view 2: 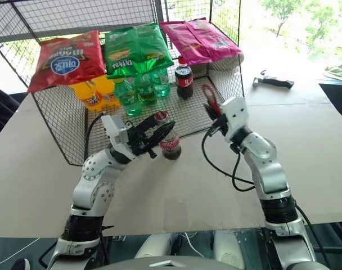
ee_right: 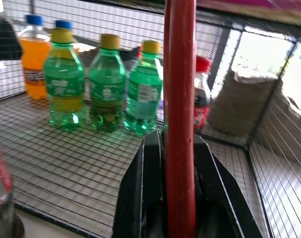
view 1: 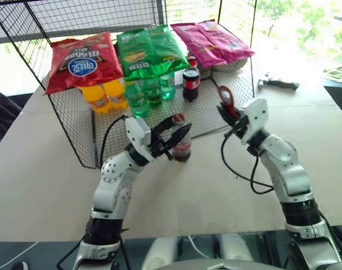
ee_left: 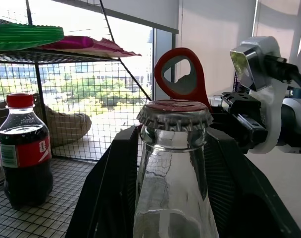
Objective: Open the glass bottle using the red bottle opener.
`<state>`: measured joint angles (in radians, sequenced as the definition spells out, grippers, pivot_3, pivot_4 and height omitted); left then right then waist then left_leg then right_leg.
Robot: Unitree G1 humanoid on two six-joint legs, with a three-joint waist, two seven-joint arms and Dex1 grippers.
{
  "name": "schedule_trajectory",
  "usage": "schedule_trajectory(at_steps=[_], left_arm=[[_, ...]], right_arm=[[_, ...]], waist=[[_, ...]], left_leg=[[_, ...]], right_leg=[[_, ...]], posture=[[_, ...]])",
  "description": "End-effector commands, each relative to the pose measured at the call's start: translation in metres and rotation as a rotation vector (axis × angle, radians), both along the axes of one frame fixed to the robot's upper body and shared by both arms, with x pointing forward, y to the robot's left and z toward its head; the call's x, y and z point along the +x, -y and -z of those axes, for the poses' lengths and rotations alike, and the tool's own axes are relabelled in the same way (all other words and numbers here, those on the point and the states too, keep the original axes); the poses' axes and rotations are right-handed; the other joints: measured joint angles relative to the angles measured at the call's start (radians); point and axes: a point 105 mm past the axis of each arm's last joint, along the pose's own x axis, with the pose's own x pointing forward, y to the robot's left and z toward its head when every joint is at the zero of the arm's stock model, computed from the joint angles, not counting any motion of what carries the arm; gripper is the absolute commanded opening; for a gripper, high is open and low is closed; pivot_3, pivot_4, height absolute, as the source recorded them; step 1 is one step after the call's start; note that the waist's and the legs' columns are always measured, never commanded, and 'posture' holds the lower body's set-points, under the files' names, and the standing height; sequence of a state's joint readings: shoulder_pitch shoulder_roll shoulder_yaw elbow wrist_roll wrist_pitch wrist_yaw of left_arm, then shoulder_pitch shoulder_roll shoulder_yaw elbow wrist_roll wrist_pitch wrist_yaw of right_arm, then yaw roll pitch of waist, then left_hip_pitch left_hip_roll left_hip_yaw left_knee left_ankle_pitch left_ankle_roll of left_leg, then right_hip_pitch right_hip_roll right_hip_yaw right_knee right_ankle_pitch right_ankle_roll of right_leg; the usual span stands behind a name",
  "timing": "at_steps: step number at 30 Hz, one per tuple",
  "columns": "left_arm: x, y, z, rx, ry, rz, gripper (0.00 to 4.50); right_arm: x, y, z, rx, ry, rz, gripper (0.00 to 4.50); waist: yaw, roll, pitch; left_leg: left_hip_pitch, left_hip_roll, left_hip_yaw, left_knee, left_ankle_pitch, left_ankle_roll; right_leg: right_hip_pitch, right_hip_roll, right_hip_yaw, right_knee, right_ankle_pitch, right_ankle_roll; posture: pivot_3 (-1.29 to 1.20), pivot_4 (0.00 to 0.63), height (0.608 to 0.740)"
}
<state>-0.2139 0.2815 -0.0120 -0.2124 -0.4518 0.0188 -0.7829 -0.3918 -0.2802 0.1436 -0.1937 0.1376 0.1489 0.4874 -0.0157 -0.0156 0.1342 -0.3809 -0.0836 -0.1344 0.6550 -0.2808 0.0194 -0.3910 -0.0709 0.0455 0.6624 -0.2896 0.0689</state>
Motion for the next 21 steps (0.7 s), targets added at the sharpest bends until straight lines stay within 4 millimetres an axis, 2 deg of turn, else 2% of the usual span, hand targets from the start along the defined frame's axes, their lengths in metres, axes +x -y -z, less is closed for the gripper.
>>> schedule_trajectory(at_steps=[1,12,21], left_arm=[[0.000,0.006,0.010,0.039,-0.041,0.018,1.43],[0.001,0.008,0.012,0.042,-0.059,0.027,1.43],[0.001,0.007,0.013,0.041,-0.069,0.029,1.43]], right_arm=[[-0.013,-0.023,-0.013,-0.089,0.167,-0.071,0.00],[-0.014,-0.061,-0.003,-0.244,0.471,-0.127,0.00],[-0.009,-0.069,0.007,-0.299,0.615,-0.110,0.00]], waist=[[0.001,-0.001,0.000],[0.000,-0.002,-0.001],[-0.001,-0.001,-0.001]], left_leg=[[0.000,0.000,0.000,0.000,0.000,0.000],[0.002,0.000,0.000,0.001,0.000,0.000],[0.003,0.000,0.000,0.001,0.000,0.000]], right_leg=[[0.000,0.000,0.000,0.000,0.000,0.000],[0.002,0.001,-0.001,0.000,0.000,0.000],[0.003,0.002,-0.001,0.000,0.000,0.000]], posture=[[0.00,0.150,0.740],[0.00,0.150,0.740],[0.00,0.150,0.740]])
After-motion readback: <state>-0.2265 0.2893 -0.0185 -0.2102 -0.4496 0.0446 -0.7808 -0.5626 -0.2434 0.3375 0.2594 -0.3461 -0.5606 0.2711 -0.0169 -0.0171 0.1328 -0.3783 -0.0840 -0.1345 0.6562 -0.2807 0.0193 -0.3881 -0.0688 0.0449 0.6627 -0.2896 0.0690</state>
